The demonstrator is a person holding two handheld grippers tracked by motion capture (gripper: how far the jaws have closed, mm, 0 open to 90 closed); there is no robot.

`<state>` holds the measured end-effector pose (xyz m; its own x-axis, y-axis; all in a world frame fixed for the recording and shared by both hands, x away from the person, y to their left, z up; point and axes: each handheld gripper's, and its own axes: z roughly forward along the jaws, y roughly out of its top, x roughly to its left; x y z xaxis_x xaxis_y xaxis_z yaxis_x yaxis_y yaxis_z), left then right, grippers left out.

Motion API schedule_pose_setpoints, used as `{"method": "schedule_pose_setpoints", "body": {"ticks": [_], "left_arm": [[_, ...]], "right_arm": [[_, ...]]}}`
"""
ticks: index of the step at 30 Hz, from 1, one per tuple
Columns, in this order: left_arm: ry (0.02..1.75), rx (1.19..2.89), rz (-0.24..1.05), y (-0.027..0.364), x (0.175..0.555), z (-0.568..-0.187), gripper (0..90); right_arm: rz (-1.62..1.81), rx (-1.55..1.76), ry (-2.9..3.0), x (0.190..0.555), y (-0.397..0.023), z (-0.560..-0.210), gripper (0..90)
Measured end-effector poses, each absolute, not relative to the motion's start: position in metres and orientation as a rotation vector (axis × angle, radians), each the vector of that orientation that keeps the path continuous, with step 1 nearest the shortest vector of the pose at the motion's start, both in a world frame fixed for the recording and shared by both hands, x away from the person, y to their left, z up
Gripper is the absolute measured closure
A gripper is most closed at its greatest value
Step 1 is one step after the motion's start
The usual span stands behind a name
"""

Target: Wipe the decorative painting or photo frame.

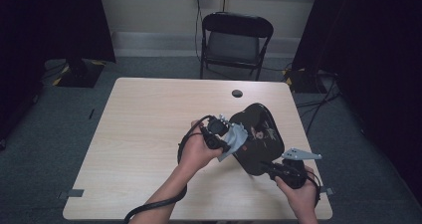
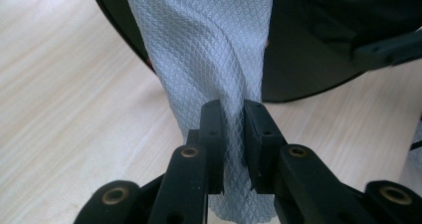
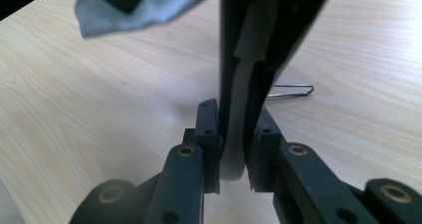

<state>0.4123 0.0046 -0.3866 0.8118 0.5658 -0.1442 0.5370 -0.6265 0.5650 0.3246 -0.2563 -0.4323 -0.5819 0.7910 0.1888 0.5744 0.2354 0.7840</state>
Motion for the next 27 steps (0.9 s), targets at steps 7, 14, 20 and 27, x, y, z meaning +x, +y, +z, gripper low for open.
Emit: {"method": "schedule_pose_setpoints", "body": {"ticks": [7, 14, 20, 27], "left_arm": [[0.844, 2.417, 0.029, 0.004, 0.409, -0.416, 80.0], [0.863, 2.455, 0.028, 0.003, 0.407, -0.437, 80.0], [0.875, 2.487, 0.013, 0.003, 0.403, -0.451, 79.9], [0.875, 2.496, 0.014, 0.009, 0.4, -0.454, 79.9]], "right_arm": [[1.26, 1.288, 2.266, 0.324, -0.256, -0.432, 79.2], [1.256, 1.287, 2.268, 0.325, -0.256, -0.431, 79.2], [1.259, 1.288, 2.268, 0.325, -0.256, -0.431, 79.2], [1.258, 1.289, 2.264, 0.325, -0.256, -0.431, 79.2]]}}
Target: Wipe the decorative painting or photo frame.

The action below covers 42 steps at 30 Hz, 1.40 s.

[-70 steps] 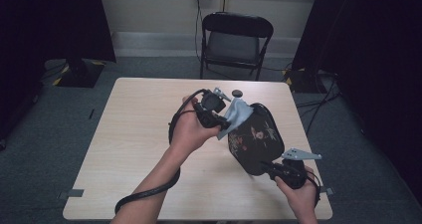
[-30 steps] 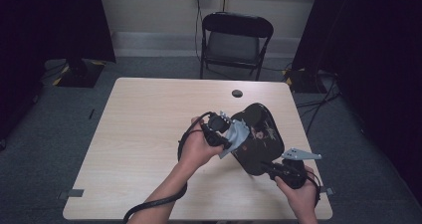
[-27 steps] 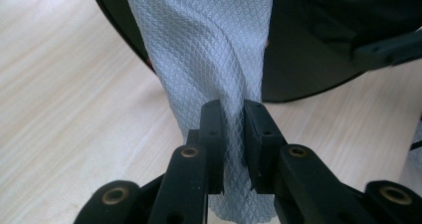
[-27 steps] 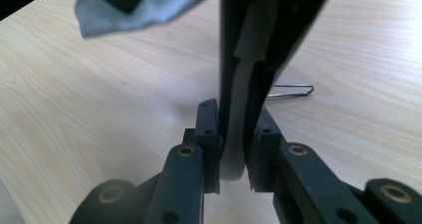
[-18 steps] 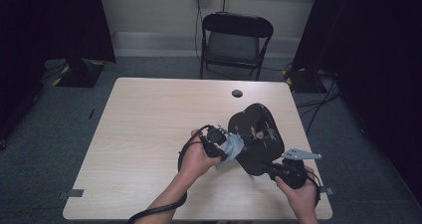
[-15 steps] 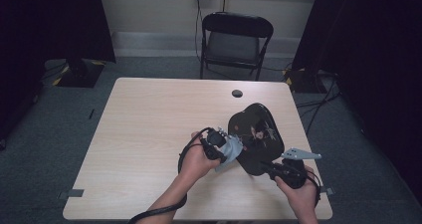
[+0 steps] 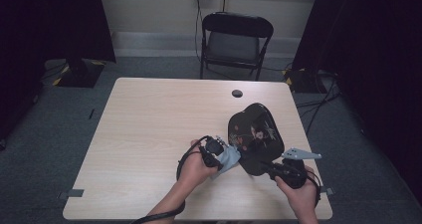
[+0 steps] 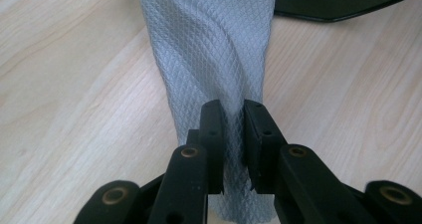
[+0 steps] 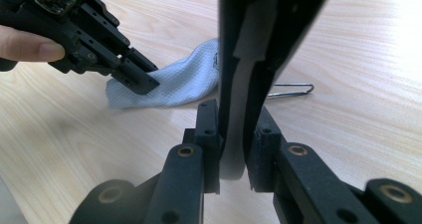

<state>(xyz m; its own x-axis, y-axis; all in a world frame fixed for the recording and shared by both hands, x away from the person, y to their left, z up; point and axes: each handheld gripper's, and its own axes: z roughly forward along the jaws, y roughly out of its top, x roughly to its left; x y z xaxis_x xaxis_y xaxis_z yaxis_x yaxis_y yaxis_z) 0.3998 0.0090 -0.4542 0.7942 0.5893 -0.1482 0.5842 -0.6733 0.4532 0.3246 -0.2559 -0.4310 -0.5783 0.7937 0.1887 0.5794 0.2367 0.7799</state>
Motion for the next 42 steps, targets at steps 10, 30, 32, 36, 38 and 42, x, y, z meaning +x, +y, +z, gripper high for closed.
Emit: {"method": "schedule_pose_setpoints", "body": {"ticks": [10, 30, 32, 36, 38, 42], "left_arm": [[0.858, 2.407, 0.068, 0.025, 0.402, -0.401, 79.9], [0.727, 2.302, 0.201, 0.012, 0.405, -0.281, 79.8], [0.712, 2.311, 0.19, 0.007, 0.405, -0.28, 79.8], [0.706, 2.316, 0.187, 0.0, 0.405, -0.286, 79.8], [0.703, 2.326, 0.177, -0.002, 0.406, -0.291, 79.8], [0.708, 2.333, 0.161, -0.004, 0.407, -0.304, 79.9]], "right_arm": [[1.26, 1.29, 2.259, 0.324, -0.255, -0.431, 79.2], [1.261, 1.287, 2.26, 0.325, -0.255, -0.431, 79.2], [1.256, 1.291, 2.262, 0.325, -0.255, -0.431, 79.2], [1.256, 1.287, 2.261, 0.325, -0.255, -0.431, 79.2], [1.254, 1.289, 2.263, 0.325, -0.255, -0.431, 79.2], [1.254, 1.286, 2.263, 0.325, -0.254, -0.431, 79.2]]}}
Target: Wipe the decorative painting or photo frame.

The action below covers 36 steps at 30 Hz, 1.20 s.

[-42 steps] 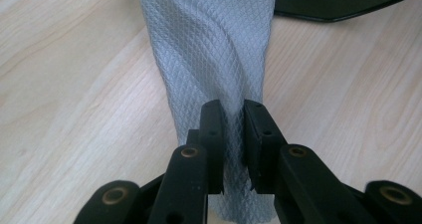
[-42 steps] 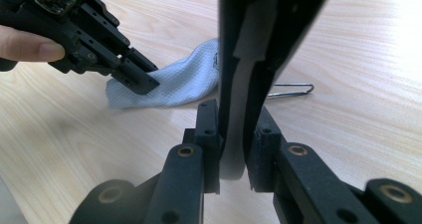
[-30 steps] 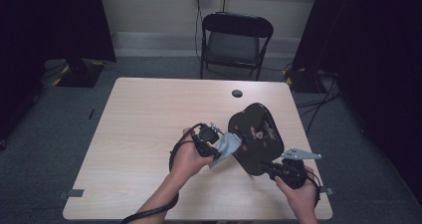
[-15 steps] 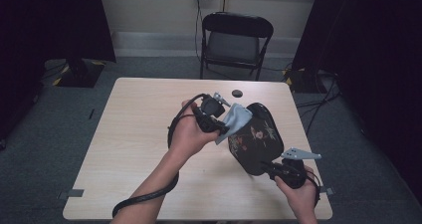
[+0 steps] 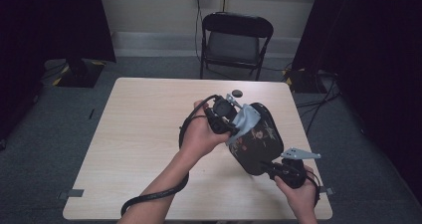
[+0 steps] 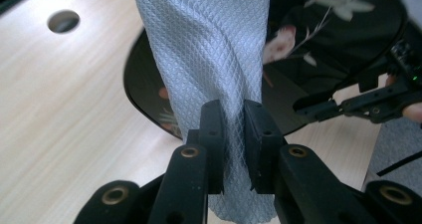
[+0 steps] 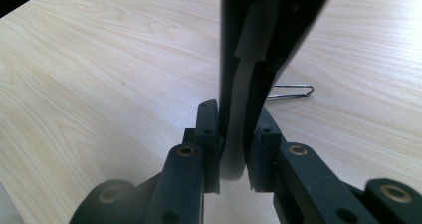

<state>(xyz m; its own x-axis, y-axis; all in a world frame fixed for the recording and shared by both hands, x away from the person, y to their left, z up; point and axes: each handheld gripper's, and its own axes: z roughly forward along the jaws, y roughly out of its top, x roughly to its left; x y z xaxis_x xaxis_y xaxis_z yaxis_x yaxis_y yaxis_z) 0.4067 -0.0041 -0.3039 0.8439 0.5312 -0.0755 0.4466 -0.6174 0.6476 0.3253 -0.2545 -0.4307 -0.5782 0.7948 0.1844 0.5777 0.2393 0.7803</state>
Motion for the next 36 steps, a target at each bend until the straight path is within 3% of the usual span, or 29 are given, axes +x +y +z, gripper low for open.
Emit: {"method": "schedule_pose_setpoints", "body": {"ticks": [36], "left_arm": [[0.862, 2.454, -0.013, 0.005, 0.4, -0.449, 79.9]], "right_arm": [[1.248, 1.285, 2.264, 0.325, -0.254, -0.43, 79.3]]}}
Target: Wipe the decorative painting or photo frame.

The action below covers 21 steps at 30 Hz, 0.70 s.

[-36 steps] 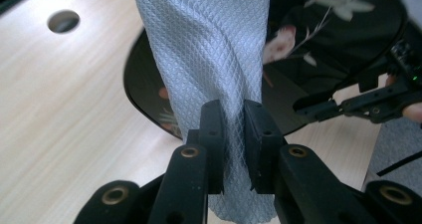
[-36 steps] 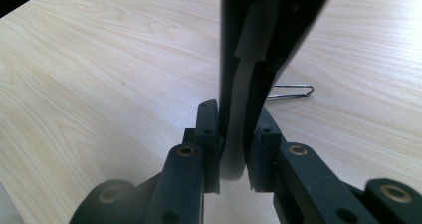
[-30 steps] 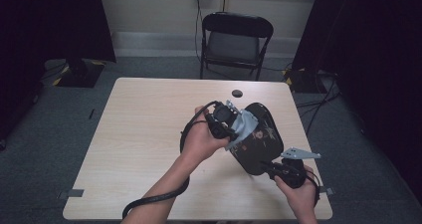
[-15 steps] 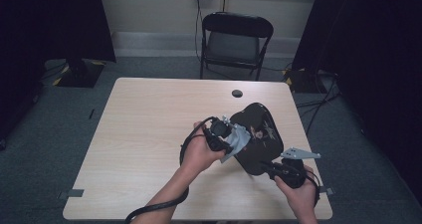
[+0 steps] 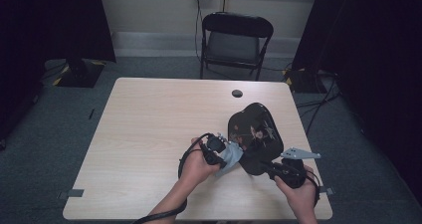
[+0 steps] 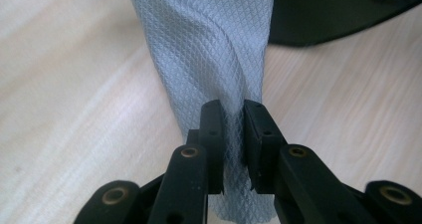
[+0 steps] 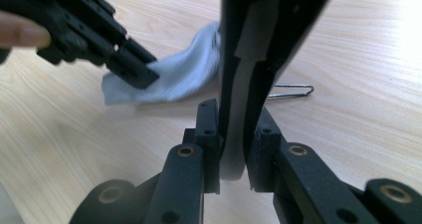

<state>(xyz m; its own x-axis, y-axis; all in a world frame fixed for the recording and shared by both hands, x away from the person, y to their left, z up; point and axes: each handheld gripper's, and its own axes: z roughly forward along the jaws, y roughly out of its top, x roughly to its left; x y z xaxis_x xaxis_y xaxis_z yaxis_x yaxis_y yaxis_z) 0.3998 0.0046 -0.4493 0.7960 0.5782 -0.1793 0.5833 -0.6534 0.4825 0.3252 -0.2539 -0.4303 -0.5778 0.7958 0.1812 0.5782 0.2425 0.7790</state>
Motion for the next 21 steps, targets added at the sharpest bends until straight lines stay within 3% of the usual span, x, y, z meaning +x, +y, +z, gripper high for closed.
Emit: {"method": "schedule_pose_setpoints", "body": {"ticks": [5, 9, 21], "left_arm": [[0.877, 2.461, -0.031, 0.009, 0.399, -0.455, 79.9], [0.873, 2.437, -0.013, 0.015, 0.4, -0.438, 79.9], [0.78, 2.31, 0.14, 0.025, 0.403, -0.33, 79.9]], "right_arm": [[1.249, 1.288, 2.261, 0.325, -0.253, -0.43, 79.2], [1.25, 1.291, 2.261, 0.325, -0.254, -0.431, 79.3], [1.246, 1.291, 2.259, 0.325, -0.252, -0.43, 79.3]]}}
